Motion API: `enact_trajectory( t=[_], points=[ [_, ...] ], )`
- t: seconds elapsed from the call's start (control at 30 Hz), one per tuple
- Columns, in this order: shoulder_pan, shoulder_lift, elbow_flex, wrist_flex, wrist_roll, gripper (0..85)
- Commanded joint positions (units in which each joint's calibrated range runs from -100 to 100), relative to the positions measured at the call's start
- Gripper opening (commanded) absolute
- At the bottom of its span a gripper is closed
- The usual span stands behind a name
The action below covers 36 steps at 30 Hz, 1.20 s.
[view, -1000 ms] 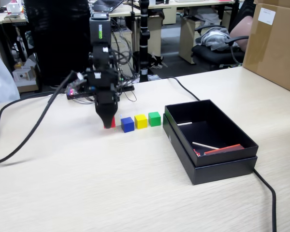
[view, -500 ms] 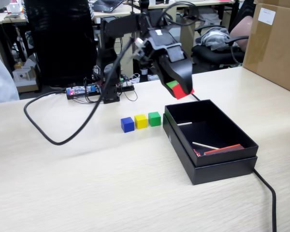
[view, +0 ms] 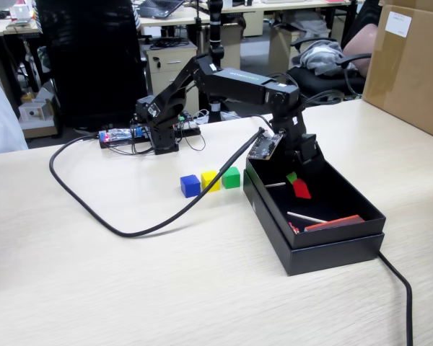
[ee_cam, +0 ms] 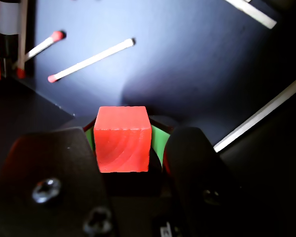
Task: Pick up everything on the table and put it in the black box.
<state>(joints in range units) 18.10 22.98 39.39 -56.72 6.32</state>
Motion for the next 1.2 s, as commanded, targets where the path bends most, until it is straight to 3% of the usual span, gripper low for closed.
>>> enact_trajectory(
  t=[0.0, 0.13, 0.17, 0.37, 0.67, 1.17],
  points=[
    [0.15, -1.81, 4.95, -0.60, -0.15, 18.0],
    [-0.88, -7.31, 4.85, -4.67, -0.15, 41.4],
    [-1.32, -10.64, 4.04, -5.01, -0.24, 42.4],
    [-5.37, -35.08, -0.77, -5.18, -1.66, 42.7],
    [-11.82, -69.97, -41.11, -5.62, -3.66, 46.8],
    [-15.97, -74.21, -66.22, -3.11, -4.35, 49.7]
  ],
)
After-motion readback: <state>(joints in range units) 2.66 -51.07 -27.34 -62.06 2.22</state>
